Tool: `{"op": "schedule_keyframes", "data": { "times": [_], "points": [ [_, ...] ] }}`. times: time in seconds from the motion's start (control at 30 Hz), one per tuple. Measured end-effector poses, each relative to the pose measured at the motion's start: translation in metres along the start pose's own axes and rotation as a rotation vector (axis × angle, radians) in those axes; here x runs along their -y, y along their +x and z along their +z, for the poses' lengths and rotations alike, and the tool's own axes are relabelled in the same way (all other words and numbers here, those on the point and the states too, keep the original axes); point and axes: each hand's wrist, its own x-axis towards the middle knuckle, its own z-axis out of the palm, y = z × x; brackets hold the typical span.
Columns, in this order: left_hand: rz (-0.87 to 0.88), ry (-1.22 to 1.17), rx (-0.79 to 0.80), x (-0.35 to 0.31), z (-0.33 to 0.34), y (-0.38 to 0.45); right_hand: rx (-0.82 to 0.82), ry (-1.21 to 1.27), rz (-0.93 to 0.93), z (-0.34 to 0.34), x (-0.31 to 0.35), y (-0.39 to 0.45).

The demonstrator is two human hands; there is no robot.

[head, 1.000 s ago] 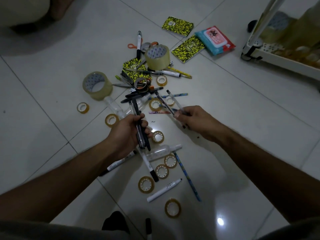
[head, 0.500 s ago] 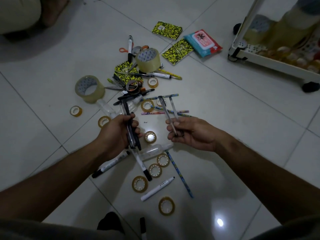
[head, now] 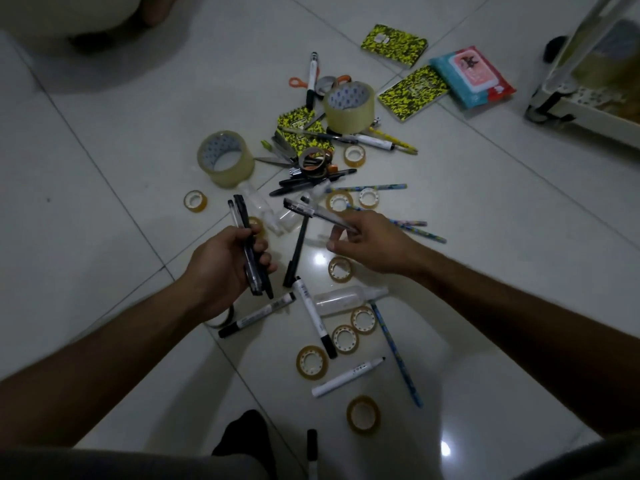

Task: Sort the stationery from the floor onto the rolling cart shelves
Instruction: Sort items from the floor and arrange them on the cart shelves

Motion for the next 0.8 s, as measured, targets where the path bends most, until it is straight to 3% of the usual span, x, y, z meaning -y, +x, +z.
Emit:
{"op": "schedule_keyframes", "data": {
  "times": [0.2, 0.5, 0.67, 0.8],
  "points": [
    [0.014, -0.014, -0.077, 0.002, -0.009, -0.001, 0.118, -0.230, -0.149, 0.027, 0.007, 0.032],
    [0.033, -0.021, -0.155, 0.004, -0.018, -0.005, 0.092, -0.504, -0.241, 0.040, 0.001, 0.045],
    [0.042, -0.008, -0.099, -0.003, -0.004, -0.005, 0.090, -0.228, -0.074, 0.007, 0.002, 0.026],
    [0.054, 0.014, -0.033, -0.006, 0.023, -0.001, 0.125, 0.274, 0.156, -0.029, 0.002, -0.005]
  ]
}}
